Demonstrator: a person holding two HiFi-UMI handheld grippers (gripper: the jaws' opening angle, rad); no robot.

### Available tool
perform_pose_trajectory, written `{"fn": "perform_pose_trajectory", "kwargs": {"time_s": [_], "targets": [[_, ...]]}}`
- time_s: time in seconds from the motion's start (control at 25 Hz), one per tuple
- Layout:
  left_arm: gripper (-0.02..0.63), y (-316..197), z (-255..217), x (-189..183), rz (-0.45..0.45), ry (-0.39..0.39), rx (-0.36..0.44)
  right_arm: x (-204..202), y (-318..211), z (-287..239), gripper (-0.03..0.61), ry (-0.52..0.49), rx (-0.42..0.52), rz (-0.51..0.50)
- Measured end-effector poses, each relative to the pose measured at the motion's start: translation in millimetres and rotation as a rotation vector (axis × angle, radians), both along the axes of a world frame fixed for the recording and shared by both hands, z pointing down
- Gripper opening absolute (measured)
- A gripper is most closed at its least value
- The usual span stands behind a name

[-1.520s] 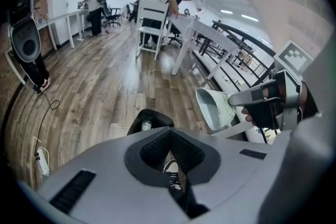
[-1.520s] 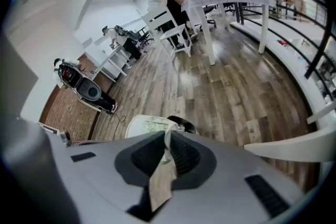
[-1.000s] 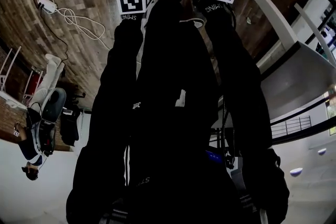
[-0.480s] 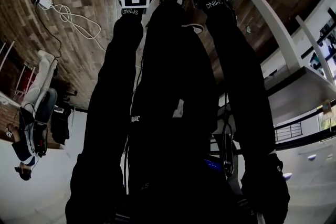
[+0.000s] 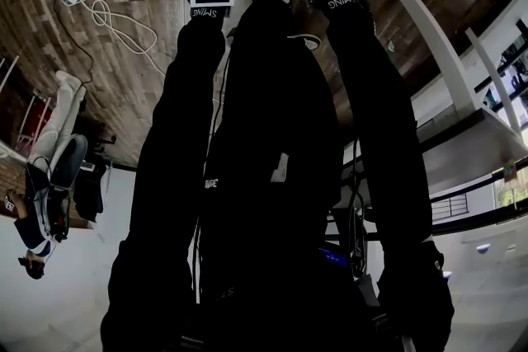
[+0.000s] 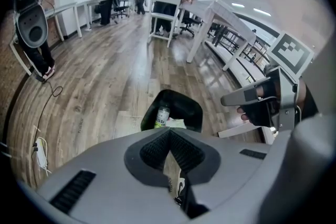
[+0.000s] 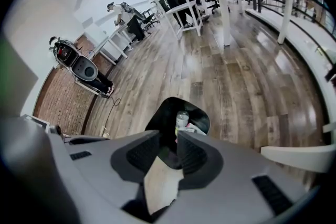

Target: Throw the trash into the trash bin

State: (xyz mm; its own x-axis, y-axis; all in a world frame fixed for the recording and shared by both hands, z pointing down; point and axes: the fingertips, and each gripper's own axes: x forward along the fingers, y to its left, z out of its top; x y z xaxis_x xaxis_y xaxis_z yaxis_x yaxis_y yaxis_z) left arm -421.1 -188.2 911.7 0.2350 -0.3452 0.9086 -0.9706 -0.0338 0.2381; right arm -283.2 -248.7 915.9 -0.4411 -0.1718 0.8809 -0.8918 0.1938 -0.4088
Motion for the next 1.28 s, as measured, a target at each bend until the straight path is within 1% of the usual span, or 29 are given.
{"fn": "perform_pose_trajectory", "kwargs": {"time_s": [0.16,0.2,0.24,0.28,0.4,0.48,0.6,0.68,0.76,0.88,0.96,1.08,1.28], "targets": [[0.000,4.3,-27.1,-0.8,0.003,-0.002,0.009,12.0,4.9,-40.2,0.112,-0.029,0.015,0.008],[0.000,6.3,-36.3,1.7,0.015,-0.001,0.011,16.8,7.3,-55.1,0.093,-0.043,0.021,0.009],[0.000,8.7,-46.5,4.6,0.027,-0.003,0.013,21.8,10.2,-70.8,0.028,-0.058,0.028,0.006],[0.000,10.4,-58.0,7.5,0.037,-0.006,0.017,26.5,12.1,-87.0,0.017,-0.071,0.037,-0.001],[0.000,11.8,-102.2,21.4,0.056,-0.015,0.050,44.0,14.0,-141.2,0.017,-0.108,0.080,0.000],[0.000,13.0,-132.9,36.7,0.077,-0.012,0.067,59.2,14.5,-181.6,0.015,-0.154,0.109,0.054],[0.000,8.4,-179.6,63.6,0.116,0.004,0.086,84.2,10.7,-245.7,0.015,-0.226,0.173,0.164],[0.000,-0.3,-211.5,83.7,0.155,0.021,0.118,103.3,11.6,-285.4,0.015,-0.246,0.226,0.234],[0.000,-4.6,-240.8,104.9,0.191,0.041,0.145,123.0,19.7,-320.1,0.015,-0.246,0.269,0.283],[0.000,3.5,-277.9,139.5,0.230,0.074,0.158,153.4,42.0,-363.0,0.015,-0.229,0.312,0.309],[0.000,12.9,-303.2,167.2,0.268,0.090,0.169,179.0,60.2,-391.7,0.015,-0.235,0.341,0.341],[0.000,23.6,-343.8,207.5,0.347,0.118,0.206,219.3,87.3,-434.7,0.015,-0.245,0.403,0.424],[0.000,41.5,-407.0,272.5,0.447,0.182,0.261,288.0,134.7,-500.6,0.015,-0.202,0.527,0.553]]}}
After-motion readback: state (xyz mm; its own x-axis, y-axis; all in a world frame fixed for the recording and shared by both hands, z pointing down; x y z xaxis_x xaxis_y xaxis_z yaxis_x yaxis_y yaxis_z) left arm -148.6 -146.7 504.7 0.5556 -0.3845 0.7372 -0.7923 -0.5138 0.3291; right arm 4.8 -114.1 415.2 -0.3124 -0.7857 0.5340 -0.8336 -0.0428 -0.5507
